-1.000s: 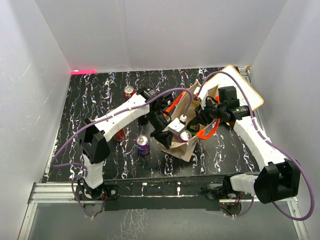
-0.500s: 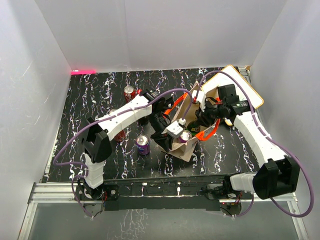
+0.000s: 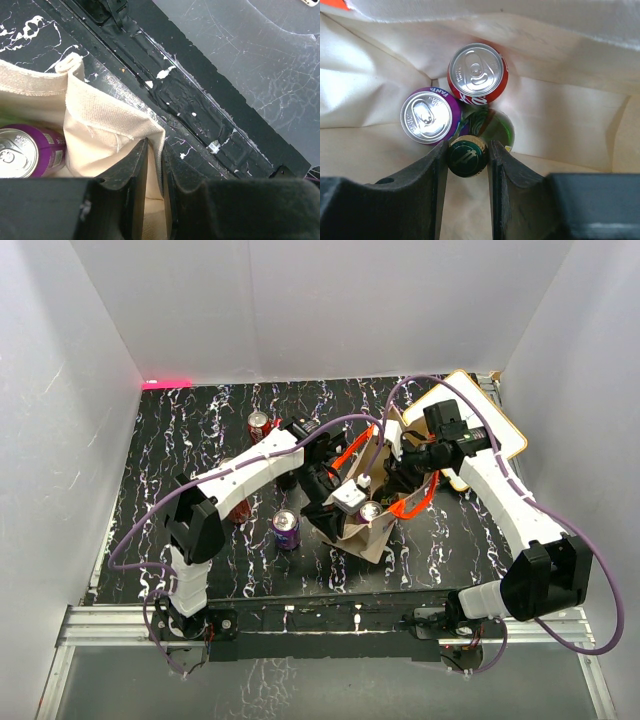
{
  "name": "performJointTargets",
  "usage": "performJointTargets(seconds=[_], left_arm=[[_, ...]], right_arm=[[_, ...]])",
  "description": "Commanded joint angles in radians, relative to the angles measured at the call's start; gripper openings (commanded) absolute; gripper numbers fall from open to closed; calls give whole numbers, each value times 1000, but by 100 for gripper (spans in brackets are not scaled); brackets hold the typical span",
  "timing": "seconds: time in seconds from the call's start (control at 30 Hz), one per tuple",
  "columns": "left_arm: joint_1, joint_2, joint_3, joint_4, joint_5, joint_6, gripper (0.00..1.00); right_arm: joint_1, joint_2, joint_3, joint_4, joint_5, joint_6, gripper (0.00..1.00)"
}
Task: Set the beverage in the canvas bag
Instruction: Place the drink in the canvas bag.
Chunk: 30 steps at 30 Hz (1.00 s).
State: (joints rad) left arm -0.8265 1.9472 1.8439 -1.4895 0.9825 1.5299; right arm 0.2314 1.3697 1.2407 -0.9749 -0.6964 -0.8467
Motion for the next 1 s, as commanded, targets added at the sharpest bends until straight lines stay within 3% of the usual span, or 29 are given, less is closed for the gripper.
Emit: performJointTargets(seconds=[0.0, 0.37, 0.67, 0.77, 0.97], left_arm=[[18, 38, 17, 55, -60, 64, 16], [17, 51, 37, 57, -81, 37, 16], [17, 31, 31, 60, -86, 17, 25], [17, 24, 25, 74, -84, 7, 32], [17, 15, 34, 94, -92, -18, 46]], right_arm=[[41, -34, 34, -49, -155, 73, 8], [45, -68, -12, -45, -162, 60, 8], [43, -179, -170, 43, -81, 41, 8], [42, -204, -196, 70, -87, 40, 14], [42, -164, -163, 46, -64, 46, 36]])
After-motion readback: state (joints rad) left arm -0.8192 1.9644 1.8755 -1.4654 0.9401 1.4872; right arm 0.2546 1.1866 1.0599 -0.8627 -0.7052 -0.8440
